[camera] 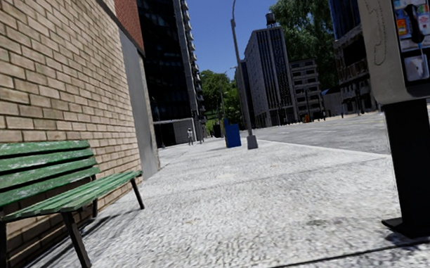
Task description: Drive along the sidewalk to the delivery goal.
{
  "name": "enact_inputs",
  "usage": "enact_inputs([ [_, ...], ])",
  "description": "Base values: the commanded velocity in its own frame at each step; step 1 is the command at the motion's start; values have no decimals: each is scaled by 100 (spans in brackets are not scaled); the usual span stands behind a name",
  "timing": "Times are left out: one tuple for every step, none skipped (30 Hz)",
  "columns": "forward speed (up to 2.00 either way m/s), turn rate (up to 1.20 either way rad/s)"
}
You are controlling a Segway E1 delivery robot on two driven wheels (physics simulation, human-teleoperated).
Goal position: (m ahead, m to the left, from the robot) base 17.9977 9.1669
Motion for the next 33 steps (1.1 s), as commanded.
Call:
enact_inputs([
  [200, 0],
  [200, 0],
  [200, 0],
  [200, 0],
  [200, 0],
  [200, 0],
  [200, 0],
  [200, 0],
  [200, 0],
  [200, 0],
  [200, 0],
  [200, 0],
  [200, 0],
  [200, 0],
  [200, 0],
  [200, 0],
  [200, 0],
  [200, 0],
  [200, 0],
  [200, 0],
  [200, 0],
  [200, 0],
  [200, 0],
  [200, 0],
  [200, 0],
  [200, 0],
  [200, 0],
  [200, 0],
  [200, 0],
  [200, 0],
  [200, 0],
  [200, 0],
  [200, 0],
])
